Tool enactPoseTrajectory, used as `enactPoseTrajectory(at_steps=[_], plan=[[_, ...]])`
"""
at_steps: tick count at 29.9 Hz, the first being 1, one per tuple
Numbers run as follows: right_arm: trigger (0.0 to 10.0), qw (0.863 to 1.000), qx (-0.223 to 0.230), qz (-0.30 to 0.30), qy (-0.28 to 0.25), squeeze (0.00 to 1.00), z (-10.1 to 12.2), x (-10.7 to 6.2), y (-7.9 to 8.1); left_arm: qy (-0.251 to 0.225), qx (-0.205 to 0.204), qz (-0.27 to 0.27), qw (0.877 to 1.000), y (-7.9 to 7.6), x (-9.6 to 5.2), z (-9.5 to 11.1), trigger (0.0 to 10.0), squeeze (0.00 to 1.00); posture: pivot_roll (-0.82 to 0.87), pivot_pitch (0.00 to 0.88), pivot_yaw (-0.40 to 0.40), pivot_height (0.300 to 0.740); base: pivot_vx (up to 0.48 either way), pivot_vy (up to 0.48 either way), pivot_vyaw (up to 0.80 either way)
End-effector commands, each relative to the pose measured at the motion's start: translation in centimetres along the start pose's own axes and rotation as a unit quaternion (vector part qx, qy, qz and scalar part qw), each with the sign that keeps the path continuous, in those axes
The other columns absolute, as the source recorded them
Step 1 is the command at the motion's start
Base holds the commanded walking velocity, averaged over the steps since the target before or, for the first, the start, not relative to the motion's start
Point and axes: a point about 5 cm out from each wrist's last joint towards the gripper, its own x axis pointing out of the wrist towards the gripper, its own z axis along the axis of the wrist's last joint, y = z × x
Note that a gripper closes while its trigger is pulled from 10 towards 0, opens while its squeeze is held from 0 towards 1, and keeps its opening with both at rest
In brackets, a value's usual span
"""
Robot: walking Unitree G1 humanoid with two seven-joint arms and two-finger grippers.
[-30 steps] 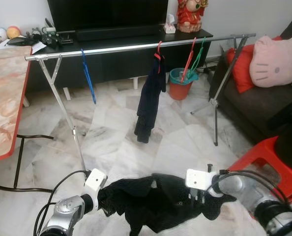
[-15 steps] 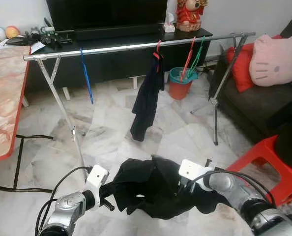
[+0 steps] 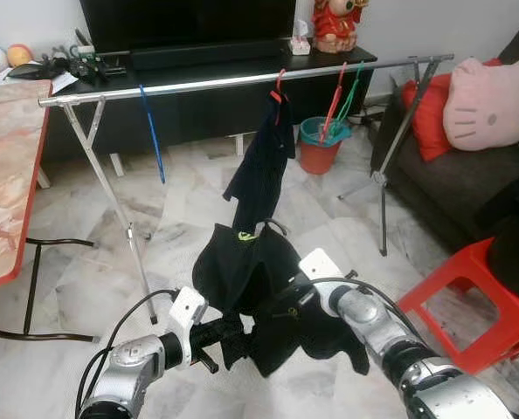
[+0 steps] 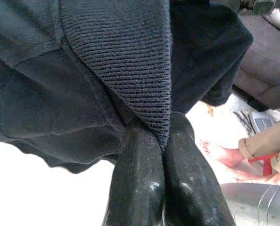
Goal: Hang hanger
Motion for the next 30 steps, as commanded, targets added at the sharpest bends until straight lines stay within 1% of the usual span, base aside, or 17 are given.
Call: enactPoseTrajectory(at_steps=[1,2,4,7,11,14,17,18,19,23,24,25,26,27,30], plan=[[10.0,0.999,0.022,-0.013,-0.040,0.00,1.5,0.1,-0.6,0.011,-0.003,-0.008,1.000,-0.5,0.1,-0.5,10.0,1.00,0.03,0.000,-0.037,0.740,0.000,0.000,0.00],[10.0,0.998,0.031,-0.008,-0.048,0.00,1.6,0.2,-0.6,0.010,-0.005,-0.008,1.000,-0.6,0.1,-0.5,10.0,1.00,0.03,0.000,-0.037,0.740,0.000,0.000,0.00],[10.0,0.998,0.030,-0.008,-0.056,0.00,1.8,0.1,-0.6,0.006,-0.009,-0.014,1.000,-0.8,0.2,-0.5,10.0,1.00,0.03,0.000,-0.037,0.740,0.000,0.000,0.00],[10.0,0.998,0.037,-0.008,-0.055,0.00,1.7,0.1,-0.5,0.005,-0.008,-0.012,1.000,-0.7,0.1,-0.3,10.0,1.00,0.03,0.000,-0.037,0.740,0.000,0.000,0.00],[10.0,0.998,0.033,0.001,-0.057,0.00,1.7,0.1,-0.5,0.004,-0.004,-0.007,1.000,-0.5,-0.2,-0.1,10.0,1.00,0.03,0.000,-0.036,0.740,0.000,0.000,0.00],[10.0,0.997,0.030,0.011,-0.072,0.00,2.0,0.0,-0.8,0.001,0.010,0.019,1.000,0.2,-0.7,0.3,10.0,1.00,0.03,0.000,-0.036,0.740,0.000,0.000,0.00],[10.0,0.994,0.027,0.026,-0.103,0.00,2.5,-0.4,-1.5,-0.020,0.031,0.065,0.997,1.4,-1.5,1.2,10.0,1.00,0.03,0.000,-0.031,0.740,0.000,0.000,0.00],[10.0,0.992,0.022,0.040,-0.118,0.00,2.6,-0.7,-1.8,-0.030,0.046,0.090,0.994,2.0,-1.9,1.8,10.0,1.00,0.03,0.000,-0.031,0.740,0.000,0.000,0.00],[10.0,0.992,0.022,0.045,-0.119,0.00,2.5,-0.8,-1.9,-0.033,0.049,0.096,0.994,2.2,-2.1,2.0,10.0,1.00,0.03,0.000,-0.031,0.740,0.000,0.000,0.00],[10.0,0.990,0.002,0.073,-0.123,0.00,2.2,-1.4,-2.6,-0.052,0.066,0.095,0.992,2.6,-3.2,3.5,10.0,1.00,0.03,0.000,-0.035,0.740,0.000,0.000,0.00],[10.0,0.988,0.000,0.084,-0.128,0.00,2.2,-1.6,-2.8,-0.056,0.072,0.094,0.991,2.6,-3.4,3.8,10.0,1.00,0.03,0.000,-0.035,0.740,0.000,0.000,0.00],[10.0,0.984,0.010,0.107,-0.141,0.00,2.3,-1.9,-3.1,-0.058,0.080,0.090,0.991,2.7,-3.8,4.4,10.0,1.00,0.04,0.000,-0.035,0.740,0.000,0.000,0.00],[10.0,0.984,0.010,0.107,-0.141,0.00,2.3,-1.9,-3.1,-0.058,0.080,0.090,0.991,2.7,-3.8,4.4,10.0,1.00,0.04,0.000,-0.035,0.740,0.000,0.000,0.00],[10.0,0.979,0.014,0.136,-0.150,0.00,2.4,-2.2,-3.2,-0.055,0.094,0.081,0.991,2.6,-4.2,4.7,10.0,1.00,0.03,0.000,-0.035,0.740,0.000,0.000,0.00],[10.0,0.970,0.004,0.184,-0.156,0.00,2.3,-2.7,-3.4,-0.048,0.112,0.060,0.991,2.3,-4.8,5.3,10.0,1.00,0.03,0.000,-0.034,0.740,0.000,0.000,0.00]])
